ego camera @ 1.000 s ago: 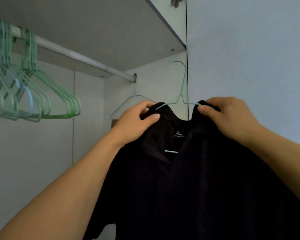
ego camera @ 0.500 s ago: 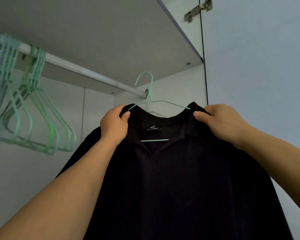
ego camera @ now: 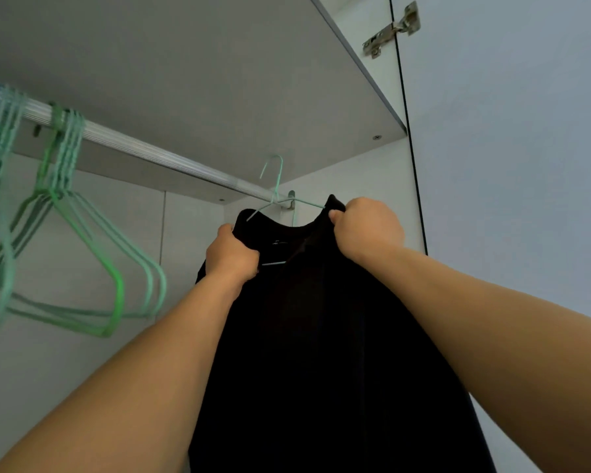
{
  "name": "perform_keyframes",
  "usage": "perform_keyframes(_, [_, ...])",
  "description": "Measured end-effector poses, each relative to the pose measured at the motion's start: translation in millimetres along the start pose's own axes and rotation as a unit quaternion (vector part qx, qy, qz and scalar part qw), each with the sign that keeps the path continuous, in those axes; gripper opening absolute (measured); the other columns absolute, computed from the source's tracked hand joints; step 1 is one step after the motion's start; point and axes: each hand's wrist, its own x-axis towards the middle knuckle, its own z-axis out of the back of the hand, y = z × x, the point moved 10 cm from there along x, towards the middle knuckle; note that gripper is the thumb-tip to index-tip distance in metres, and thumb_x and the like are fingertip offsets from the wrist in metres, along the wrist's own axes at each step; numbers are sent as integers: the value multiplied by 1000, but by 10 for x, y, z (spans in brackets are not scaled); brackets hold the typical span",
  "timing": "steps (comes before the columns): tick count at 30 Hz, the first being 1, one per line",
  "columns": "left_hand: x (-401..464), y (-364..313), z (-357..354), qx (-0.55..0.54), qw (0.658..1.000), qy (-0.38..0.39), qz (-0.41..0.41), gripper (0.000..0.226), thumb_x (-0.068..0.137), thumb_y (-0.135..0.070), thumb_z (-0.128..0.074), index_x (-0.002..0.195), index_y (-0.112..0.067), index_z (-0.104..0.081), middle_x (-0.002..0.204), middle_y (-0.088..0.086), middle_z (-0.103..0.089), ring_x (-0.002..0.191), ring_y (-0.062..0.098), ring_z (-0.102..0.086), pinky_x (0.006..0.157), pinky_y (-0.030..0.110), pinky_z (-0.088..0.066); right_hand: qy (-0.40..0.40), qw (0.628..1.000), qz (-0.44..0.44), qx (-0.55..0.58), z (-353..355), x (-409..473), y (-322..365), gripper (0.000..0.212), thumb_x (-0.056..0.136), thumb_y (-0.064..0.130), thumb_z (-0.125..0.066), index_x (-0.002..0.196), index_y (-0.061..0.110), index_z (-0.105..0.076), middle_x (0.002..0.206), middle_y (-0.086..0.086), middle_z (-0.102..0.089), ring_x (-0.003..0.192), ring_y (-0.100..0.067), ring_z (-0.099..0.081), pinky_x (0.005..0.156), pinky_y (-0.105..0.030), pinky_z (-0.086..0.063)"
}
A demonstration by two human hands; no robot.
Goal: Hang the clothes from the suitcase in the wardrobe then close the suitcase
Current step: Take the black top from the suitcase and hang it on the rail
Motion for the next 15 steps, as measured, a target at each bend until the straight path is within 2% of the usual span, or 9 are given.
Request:
perform_keyframes(2, [48,49,-22,-20,1000,-2,-5,58,85,-2,-55,136,-27,-40,87,-2,-51,87,29,-63,79,43,-57,10,1000,-9,7,-101,10,25,29,98,35,-44,95,11,-60,106,-10,-63,100,-31,-59,70,-30,-36])
perform_keyframes(4, [84,79,-49,-1,1000,-7,-18,59,84,2,-50,133,-31,-46,96,0,-55,89,27,-62,80,40,-57,32,999,-8,16,-231,6,61,32,98,36,-44,102,9,-61,110,-11,-63,103,-32,-59,71,-30,-37])
perform_keyframes(7, [75,246,-95,54,999,8,-6,46,82,4,-49,118,-22,-62,112,6,-64,98,28,-63,88,38,-54,93,996,7,11,-510,-71,87,34,98,37,-44,102,7,-60,112,-13,-62,101,-31,-59,72,-31,-39])
perform_keyframes(10, [-15,554,-87,77,996,21,34,41,83,3,-50,116,-17,-64,116,7,-64,102,27,-63,91,37,-53,126,992,23,-10,-679,-203,50,35,100,38,-41,99,7,-58,111,-14,-62,96,-29,-58,69,-30,-38])
perform_keyframes(13, [-54,692,-4,75,996,10,39,41,84,2,-51,117,-17,-65,117,7,-65,101,27,-63,90,37,-53,144,989,37,-24,-659,-262,49,38,101,36,-36,110,6,-57,115,-13,-59,103,-28,-57,71,-31,-39])
perform_keyframes(15, [-45,685,43,61,998,3,31,41,82,0,-53,116,-18,-66,116,7,-65,101,27,-64,91,38,-53,194,980,46,-20,-704,-281,87,34,102,26,-35,119,5,-56,122,-14,-57,110,-30,-54,79,-32,-41])
